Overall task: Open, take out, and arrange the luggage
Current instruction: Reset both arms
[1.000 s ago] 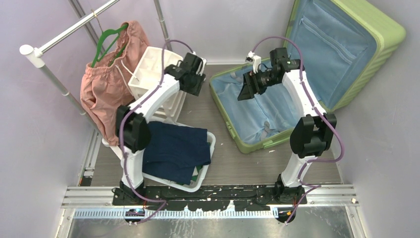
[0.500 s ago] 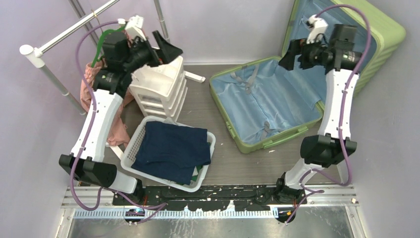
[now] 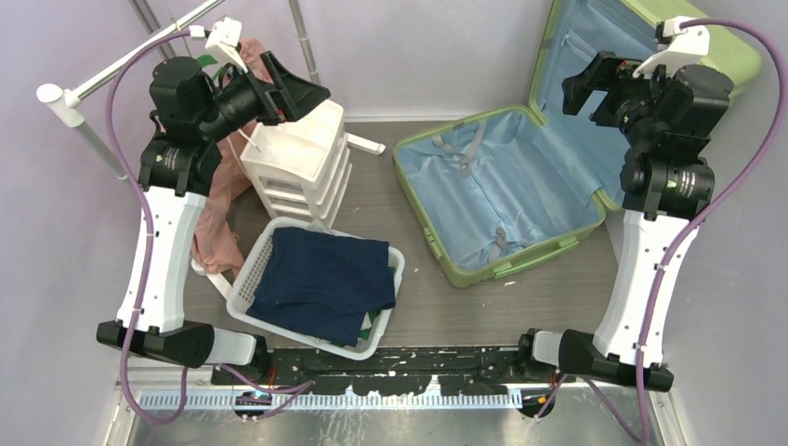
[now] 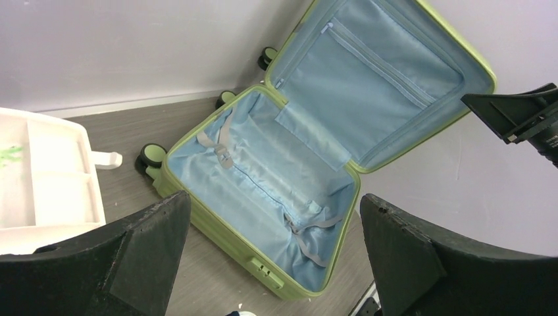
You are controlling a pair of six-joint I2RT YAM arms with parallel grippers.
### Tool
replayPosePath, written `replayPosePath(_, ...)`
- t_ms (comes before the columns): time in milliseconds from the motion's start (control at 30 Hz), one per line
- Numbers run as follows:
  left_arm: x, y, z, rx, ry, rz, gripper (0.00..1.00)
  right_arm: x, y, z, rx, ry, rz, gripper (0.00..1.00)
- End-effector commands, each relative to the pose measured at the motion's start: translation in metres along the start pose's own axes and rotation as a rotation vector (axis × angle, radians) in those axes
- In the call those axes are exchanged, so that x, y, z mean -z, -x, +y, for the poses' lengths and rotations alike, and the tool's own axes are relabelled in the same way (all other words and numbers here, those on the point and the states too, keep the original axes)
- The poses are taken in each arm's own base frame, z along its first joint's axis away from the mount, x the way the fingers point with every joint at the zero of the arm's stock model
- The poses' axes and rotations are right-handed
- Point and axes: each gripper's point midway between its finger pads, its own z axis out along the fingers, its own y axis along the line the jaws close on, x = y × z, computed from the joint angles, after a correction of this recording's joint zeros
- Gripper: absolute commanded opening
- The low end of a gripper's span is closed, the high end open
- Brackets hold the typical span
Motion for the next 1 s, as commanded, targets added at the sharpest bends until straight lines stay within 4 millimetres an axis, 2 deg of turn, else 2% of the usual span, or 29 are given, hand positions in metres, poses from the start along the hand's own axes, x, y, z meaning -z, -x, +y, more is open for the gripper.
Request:
replayPosePath(0, 0.015, 0.014, -0.023, -0.068, -0.065, -0.048, 1.0, 0.005, 0.013, -0.014, -0.079, -0.104, -0.081, 1.0)
replayPosePath(200, 0.017, 0.022, -0.031, -0.075, -0.088, -0.074, 1.0, 0.014, 0.014, -0.01, -0.075, -0.098, -0.096, 1.0)
replayPosePath(333, 0.017, 0.019, -0.029, -0.081, -0.083, -0.07, 1.0, 0.016, 0.008, -0.011, -0.075, -0.099, -0.082, 1.0)
replayPosePath(500, 0.021, 0.02, -0.027, -0.083, -0.079, -0.097, 1.0, 0.021, 0.012, -0.01, -0.065, -0.106, -0.095, 1.0)
replayPosePath(967, 0.028, 0.021, -0.028, -0.069, -0.084, -0.126, 1.0, 0.021, 0.012, -0.008, -0.062, -0.094, -0.088, 1.0)
